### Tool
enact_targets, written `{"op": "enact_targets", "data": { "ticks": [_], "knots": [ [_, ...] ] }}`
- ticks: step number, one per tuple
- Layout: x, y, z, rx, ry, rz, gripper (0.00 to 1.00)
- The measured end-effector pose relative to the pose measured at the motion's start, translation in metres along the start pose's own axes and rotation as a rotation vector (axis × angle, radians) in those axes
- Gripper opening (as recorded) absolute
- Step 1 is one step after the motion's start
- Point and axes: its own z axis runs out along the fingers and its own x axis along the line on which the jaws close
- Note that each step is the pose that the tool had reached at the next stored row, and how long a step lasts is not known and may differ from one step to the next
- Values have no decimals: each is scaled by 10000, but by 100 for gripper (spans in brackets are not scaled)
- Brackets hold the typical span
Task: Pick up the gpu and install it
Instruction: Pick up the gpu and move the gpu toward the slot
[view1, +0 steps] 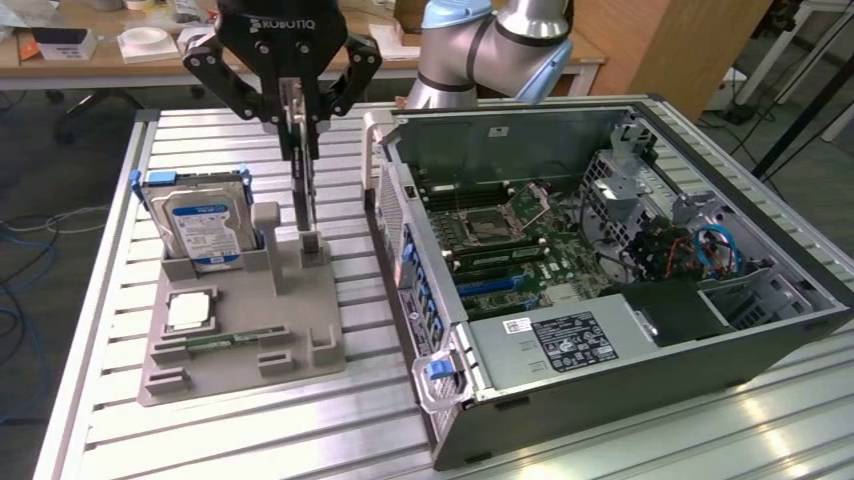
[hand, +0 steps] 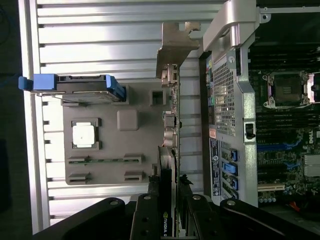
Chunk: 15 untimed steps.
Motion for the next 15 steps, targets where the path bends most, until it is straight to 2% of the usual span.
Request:
{"op": "enact_targets", "data": {
  "ticks": [3, 15],
  "knots": [
    [-24, 1, 1, 0, -1, -2, 26],
    [-236, 16, 7, -1, -1, -1, 26]
  ]
}}
